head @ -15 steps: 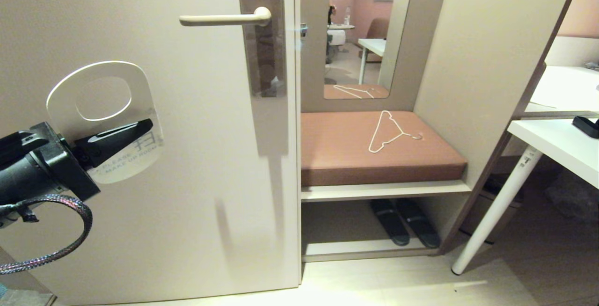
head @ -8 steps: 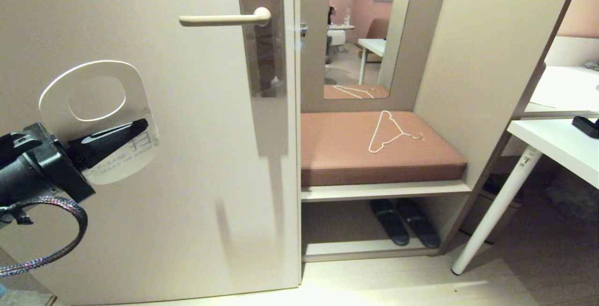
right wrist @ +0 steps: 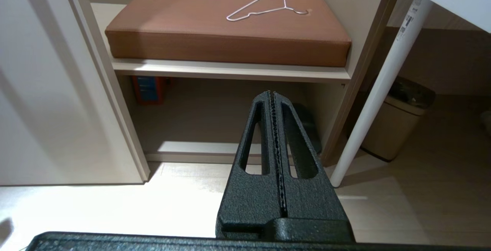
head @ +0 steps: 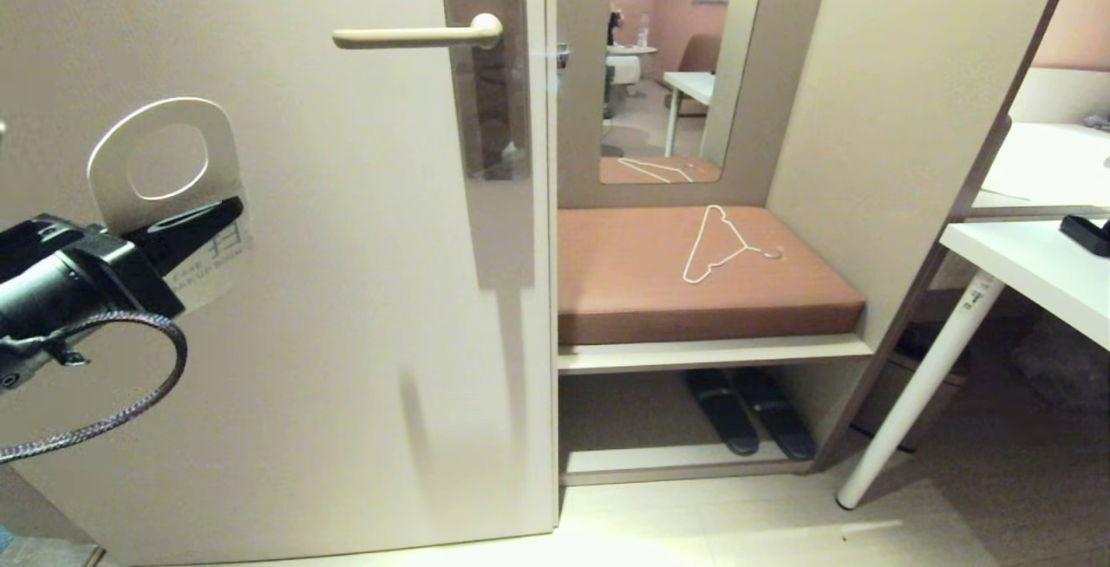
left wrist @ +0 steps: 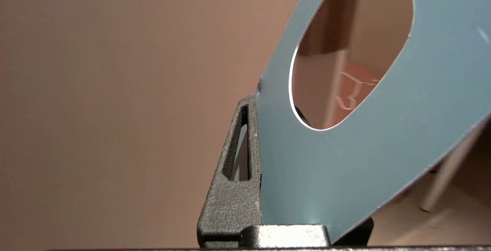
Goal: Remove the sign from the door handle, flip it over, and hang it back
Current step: Hang the sign back with the other side facing out
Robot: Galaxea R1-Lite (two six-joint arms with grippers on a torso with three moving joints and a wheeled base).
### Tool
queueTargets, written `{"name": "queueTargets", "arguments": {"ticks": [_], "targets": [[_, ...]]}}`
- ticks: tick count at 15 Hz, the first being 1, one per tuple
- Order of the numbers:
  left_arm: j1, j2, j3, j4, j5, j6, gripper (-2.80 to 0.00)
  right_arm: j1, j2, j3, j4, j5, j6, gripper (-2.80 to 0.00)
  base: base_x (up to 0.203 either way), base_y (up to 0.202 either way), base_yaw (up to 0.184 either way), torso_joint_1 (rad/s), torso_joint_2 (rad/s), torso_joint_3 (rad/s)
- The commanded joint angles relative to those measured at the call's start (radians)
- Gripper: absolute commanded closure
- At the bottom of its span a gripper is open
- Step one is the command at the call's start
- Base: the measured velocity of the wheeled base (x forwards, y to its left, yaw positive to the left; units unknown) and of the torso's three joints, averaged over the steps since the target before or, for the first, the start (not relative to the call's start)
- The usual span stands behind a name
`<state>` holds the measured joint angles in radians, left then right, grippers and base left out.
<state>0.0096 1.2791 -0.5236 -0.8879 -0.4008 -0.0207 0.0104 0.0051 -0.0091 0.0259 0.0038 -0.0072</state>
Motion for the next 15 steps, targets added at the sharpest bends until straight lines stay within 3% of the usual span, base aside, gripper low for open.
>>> {"name": "queueTargets", "arguments": {"ticks": [1,7,13,15], "targets": [[0.001,0.063,-0.038,-0.005,0.015,0.014,0.0,0.0,-0.004,0.0,0.0,0.001,0.0,0.0,0.0,0.0,0.0,0.0,0.0,0.0],[-0.01,0.217,-0.268,0.083,0.076,0.035,0.0,-0.001,-0.004,0.0,0.0,0.001,0.0,0.0,0.0,0.0,0.0,0.0,0.0,0.0],[-0.095,0.248,-0.436,0.357,0.138,0.024,0.0,0.0,-0.004,0.0,0.0,0.001,0.0,0.0,0.0,0.0,0.0,0.0,0.0,0.0],[-0.138,0.266,-0.488,0.387,0.203,0.0,0.0,0.0,-0.004,0.0,0.0,0.001,0.0,0.0,0.0,0.0,0.0,0.0,0.0,0.0]]}}
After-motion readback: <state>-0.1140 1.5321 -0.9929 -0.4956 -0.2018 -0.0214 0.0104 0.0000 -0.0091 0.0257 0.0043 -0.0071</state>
